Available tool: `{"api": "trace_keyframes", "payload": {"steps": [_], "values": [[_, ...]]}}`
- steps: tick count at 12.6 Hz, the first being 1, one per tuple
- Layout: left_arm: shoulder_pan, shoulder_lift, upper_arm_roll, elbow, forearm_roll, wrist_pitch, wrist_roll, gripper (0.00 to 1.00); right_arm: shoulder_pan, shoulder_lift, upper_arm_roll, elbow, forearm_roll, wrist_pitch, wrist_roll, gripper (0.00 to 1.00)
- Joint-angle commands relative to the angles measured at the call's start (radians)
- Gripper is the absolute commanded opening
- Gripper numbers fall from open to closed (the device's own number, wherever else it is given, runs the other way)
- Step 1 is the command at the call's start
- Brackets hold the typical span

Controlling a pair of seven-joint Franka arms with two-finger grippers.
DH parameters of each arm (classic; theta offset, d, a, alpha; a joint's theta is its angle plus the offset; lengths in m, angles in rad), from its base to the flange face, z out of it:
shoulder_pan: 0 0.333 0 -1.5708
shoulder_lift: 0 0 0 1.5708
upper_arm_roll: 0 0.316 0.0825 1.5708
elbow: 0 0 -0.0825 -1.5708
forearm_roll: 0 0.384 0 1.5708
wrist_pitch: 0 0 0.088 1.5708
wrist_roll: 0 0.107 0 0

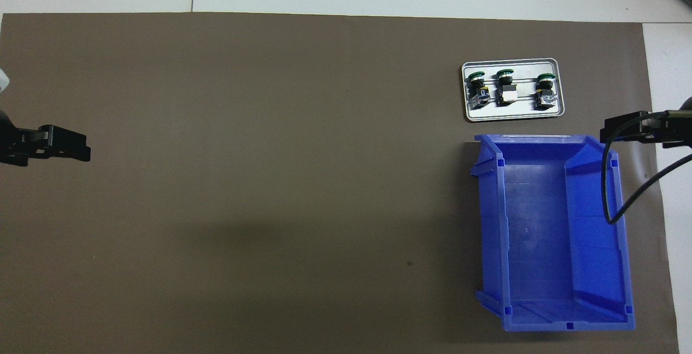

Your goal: Place and press button with both arms

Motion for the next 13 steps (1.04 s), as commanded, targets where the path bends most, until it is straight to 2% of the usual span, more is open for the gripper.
{"api": "trace_keyframes", "payload": {"steps": [1,6,9,11,13], "values": [[-0.025,-0.027,0.0,-0.029,0.014,0.012,-0.002,1.0,-0.002,-0.024,0.002,-0.034,-0.019,0.032,-0.019,1.0],[-0.019,-0.027,0.0,-0.029,0.014,0.014,-0.003,1.0,-0.015,-0.027,-0.004,-0.023,-0.013,0.017,-0.011,1.0],[-0.012,-0.027,0.0,-0.029,0.014,0.012,-0.003,1.0,0.0,-0.022,-0.003,-0.04,-0.01,0.081,-0.016,1.0],[-0.012,-0.027,0.0,-0.029,0.014,0.012,-0.003,1.0,-0.003,0.036,-0.003,-0.051,-0.002,0.216,-0.015,1.0],[-0.012,-0.027,0.0,-0.029,0.014,0.012,-0.003,1.0,-0.012,0.16,-0.003,0.001,0.018,0.337,0.002,1.0]]}}
